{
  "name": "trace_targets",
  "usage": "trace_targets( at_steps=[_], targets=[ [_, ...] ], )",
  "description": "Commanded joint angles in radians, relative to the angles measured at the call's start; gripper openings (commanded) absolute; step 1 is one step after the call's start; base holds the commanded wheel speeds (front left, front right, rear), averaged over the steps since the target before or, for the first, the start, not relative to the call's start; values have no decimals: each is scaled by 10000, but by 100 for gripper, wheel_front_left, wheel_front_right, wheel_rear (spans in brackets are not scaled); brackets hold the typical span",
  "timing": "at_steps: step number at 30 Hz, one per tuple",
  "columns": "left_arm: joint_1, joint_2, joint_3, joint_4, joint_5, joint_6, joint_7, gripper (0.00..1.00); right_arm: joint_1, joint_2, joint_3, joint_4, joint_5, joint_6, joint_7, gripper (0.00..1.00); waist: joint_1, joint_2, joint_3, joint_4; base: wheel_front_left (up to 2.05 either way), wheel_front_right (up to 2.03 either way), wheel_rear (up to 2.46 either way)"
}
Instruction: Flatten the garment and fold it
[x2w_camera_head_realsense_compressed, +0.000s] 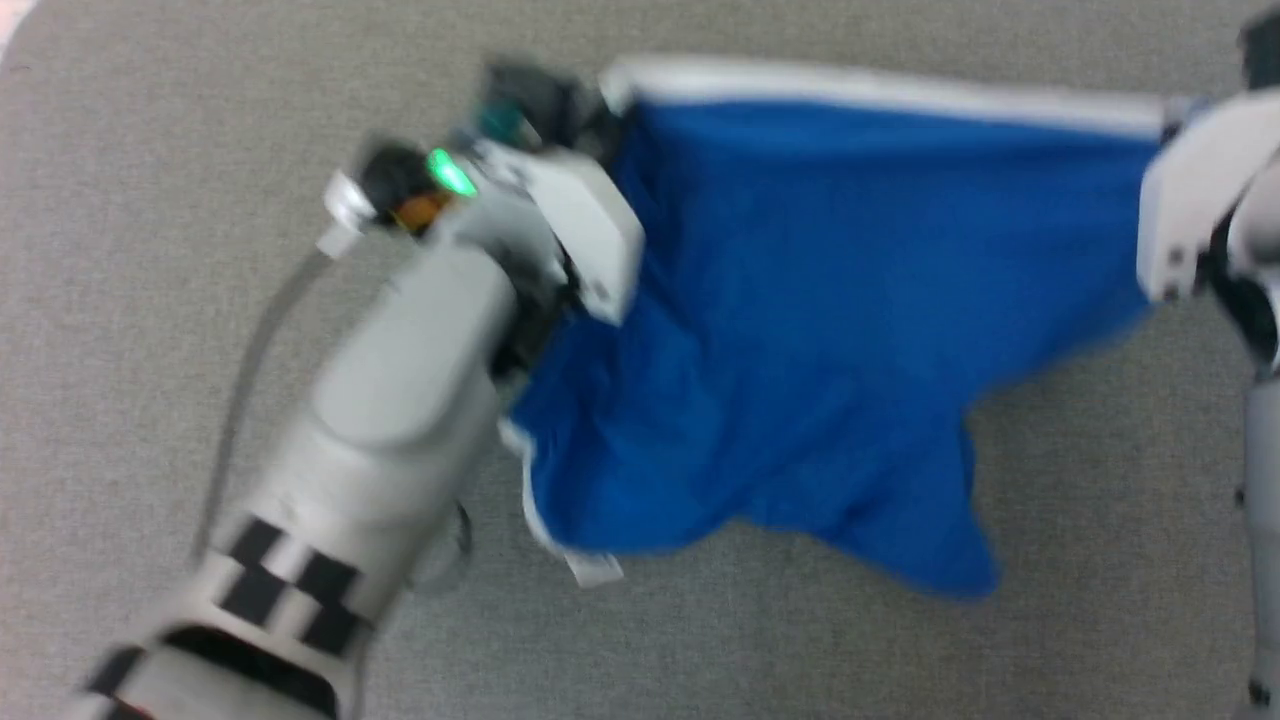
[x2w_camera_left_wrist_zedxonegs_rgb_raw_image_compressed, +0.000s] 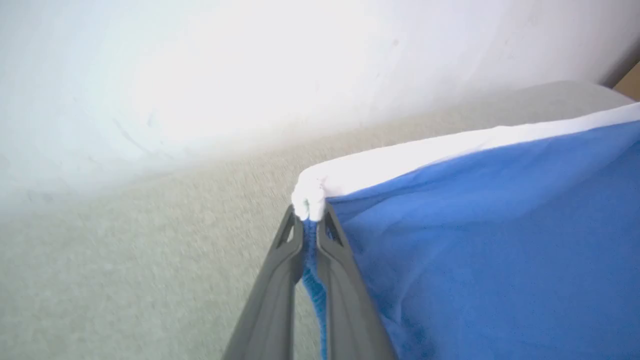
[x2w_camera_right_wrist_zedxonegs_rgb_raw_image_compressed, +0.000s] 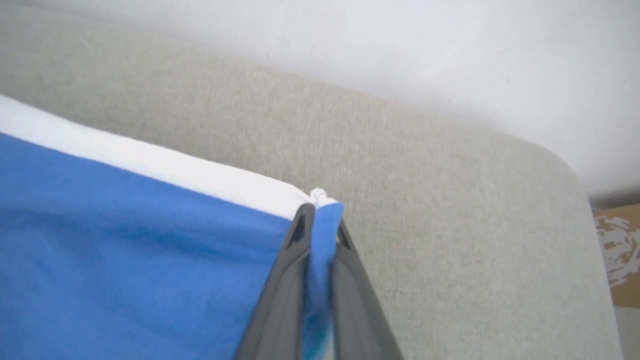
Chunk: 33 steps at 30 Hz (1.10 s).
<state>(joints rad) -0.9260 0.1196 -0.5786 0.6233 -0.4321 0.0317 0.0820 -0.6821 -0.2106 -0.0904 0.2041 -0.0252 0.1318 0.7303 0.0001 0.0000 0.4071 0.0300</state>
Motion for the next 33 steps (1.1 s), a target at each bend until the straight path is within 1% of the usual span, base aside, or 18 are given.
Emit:
trace_targets(
  at_steps=[1,3,7,8,9,12,15,20,23,26,29,33],
  targets=[
    [-526,297,170,-55,112,28,-247,0,-549,-11,130,-6,-23,-11,-366,0,-1,0,147,-134,0,0,0],
    [-1158,712,397,-116,226,-3,-513,0,-1293,60,335,70,-106,-11,-978,0,-1,0,275,-262,0,0,0],
    [-2487,1576,793,-324,439,-196,-889,0,-2918,229,679,415,-384,-11,-1933,0,-1,0,582,-466,0,0,0],
    [-2840,1867,812,-379,630,-217,-985,0,-3360,283,753,495,-463,-11,-2173,0,-1,0,674,-516,0,0,0],
    [-3139,2040,1003,-429,617,-165,-1132,0,-3787,350,795,597,-537,-11,-2413,0,-1,0,744,-558,0,0,0],
    [-3877,2427,1438,-573,648,72,-1483,0,-4960,483,966,847,-868,-11,-3190,0,-1,0,909,-611,0,0,0],
    [-4410,2692,1791,-699,661,291,-1894,0,-5895,598,1025,1055,-1271,-11,-3959,0,-1,0,1000,-602,0,0,0],
    [-4731,2915,2257,-812,578,601,-2648,0,-6741,697,1083,1413,-1709,-11,-4881,0,-1,0,1101,-535,0,0,0],
    [-4413,2980,2367,-764,461,656,-2827,0,-6765,713,1113,1511,-1798,-11,-5155,0,-1,0,1069,-479,0,0,0],
    [-3696,2923,2214,-636,304,477,-2811,0,-6209,573,1420,1636,-1563,-11,-5167,0,-1,0,954,-355,0,0,0],
    [-2621,2820,1831,-531,176,94,-2750,0,-5115,255,1879,1624,-1097,-11,-5021,0,-1,0,710,-249,0,0,0],
    [-772,2582,1394,-569,-162,-335,-2795,0,-3156,-241,2459,1271,-12,-11,-4566,0,-1,0,145,-138,0,0,0]
  ],
)
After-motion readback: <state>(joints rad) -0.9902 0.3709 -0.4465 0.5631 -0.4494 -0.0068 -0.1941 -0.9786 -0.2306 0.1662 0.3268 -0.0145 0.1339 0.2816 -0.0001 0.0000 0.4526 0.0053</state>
